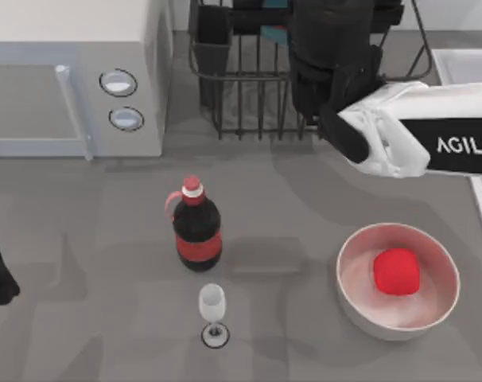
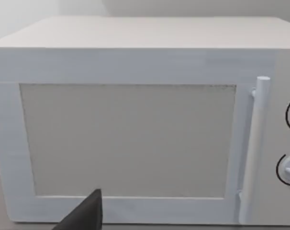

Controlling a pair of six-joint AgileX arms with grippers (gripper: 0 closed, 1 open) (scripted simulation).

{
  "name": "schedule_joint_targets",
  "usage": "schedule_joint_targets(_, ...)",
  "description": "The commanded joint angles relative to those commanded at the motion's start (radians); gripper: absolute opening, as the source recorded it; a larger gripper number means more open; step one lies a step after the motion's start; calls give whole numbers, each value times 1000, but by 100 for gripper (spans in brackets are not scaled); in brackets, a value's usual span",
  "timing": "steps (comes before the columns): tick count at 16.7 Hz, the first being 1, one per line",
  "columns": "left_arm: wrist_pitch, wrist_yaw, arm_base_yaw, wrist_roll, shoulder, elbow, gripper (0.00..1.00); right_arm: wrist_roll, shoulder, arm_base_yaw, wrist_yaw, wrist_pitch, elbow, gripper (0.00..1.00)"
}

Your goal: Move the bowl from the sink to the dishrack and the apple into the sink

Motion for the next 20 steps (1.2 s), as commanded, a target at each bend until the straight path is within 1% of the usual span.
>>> schedule_joint_targets(3,0,0,0,0,0,0,100,2,-93,-34,-29,-32,-62,100)
schedule_joint_targets(7,0,0,0,0,0,0,100,2,-362,-116,-116,-121,-233,100)
schedule_joint_targets(10,0,0,0,0,0,0,100,0,-668,-198,-208,-214,-413,100)
schedule_joint_targets(17,0,0,0,0,0,0,100,-8,-1488,-426,-452,-472,-902,100)
schedule_joint_targets(20,0,0,0,0,0,0,100,-12,-1760,-517,-545,-573,-1092,100)
